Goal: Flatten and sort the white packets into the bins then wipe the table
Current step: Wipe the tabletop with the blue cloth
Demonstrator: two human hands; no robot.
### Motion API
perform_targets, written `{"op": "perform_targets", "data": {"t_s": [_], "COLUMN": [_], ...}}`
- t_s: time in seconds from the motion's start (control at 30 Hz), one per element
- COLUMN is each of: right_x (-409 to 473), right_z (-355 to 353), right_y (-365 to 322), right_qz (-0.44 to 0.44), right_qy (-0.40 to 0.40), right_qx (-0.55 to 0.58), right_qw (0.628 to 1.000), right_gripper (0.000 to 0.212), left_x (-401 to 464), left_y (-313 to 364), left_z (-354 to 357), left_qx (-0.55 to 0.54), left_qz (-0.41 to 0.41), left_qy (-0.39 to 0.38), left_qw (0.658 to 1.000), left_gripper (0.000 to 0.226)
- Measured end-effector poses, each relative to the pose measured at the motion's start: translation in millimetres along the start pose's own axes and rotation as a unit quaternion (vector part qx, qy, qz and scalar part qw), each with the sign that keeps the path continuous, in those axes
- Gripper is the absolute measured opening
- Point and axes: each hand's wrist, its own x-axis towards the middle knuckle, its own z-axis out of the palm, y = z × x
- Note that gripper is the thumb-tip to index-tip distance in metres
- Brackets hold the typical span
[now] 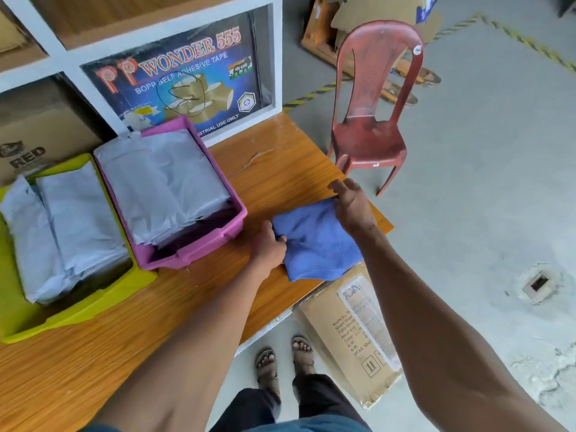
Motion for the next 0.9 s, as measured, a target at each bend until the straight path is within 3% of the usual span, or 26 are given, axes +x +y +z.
{"op": "perform_targets", "data": {"t_s": [0.1,0.23,0.33,0.43,0.57,0.67,0.73,0.8,0.9], "right_x": [6,-22,-49,-56,-36,-26,-27,-28,-20], "right_z": [21,68,89,92,83,75,71,66,56], "right_y": [-5,-17,-21,-17,-11,-8,-7,-6,-2], "right_qz": [-0.034,-0.064,-0.037,-0.064,-0.085,-0.079,-0.030,0.033,0.092], "right_qy": [0.032,-0.006,-0.080,-0.109,-0.158,-0.143,-0.114,-0.112,-0.118], "right_qx": [-0.042,-0.045,-0.060,-0.100,-0.100,-0.067,-0.061,-0.050,-0.066], "right_qw": [0.998,0.997,0.994,0.987,0.979,0.984,0.991,0.992,0.987], "right_gripper": [0.043,0.028,0.063,0.074,0.074,0.067,0.064,0.075,0.096], "left_x": [1,-4,-5,-2,-6,-7,-2,6,12], "left_y": [11,14,16,16,18,22,25,27,26], "left_z": [9,15,13,9,11,17,21,23,20], "left_qx": [0.107,0.172,0.255,0.317,0.292,0.226,0.180,0.140,0.077], "left_qz": [0.042,0.081,0.080,0.084,0.069,-0.021,-0.084,-0.100,-0.086], "left_qy": [0.085,0.125,0.135,0.129,0.138,0.124,0.106,0.094,0.076], "left_qw": [0.990,0.974,0.954,0.936,0.944,0.966,0.974,0.981,0.990], "left_gripper": [0.035,0.054,0.071,0.069,0.072,0.100,0.108,0.092,0.043]}}
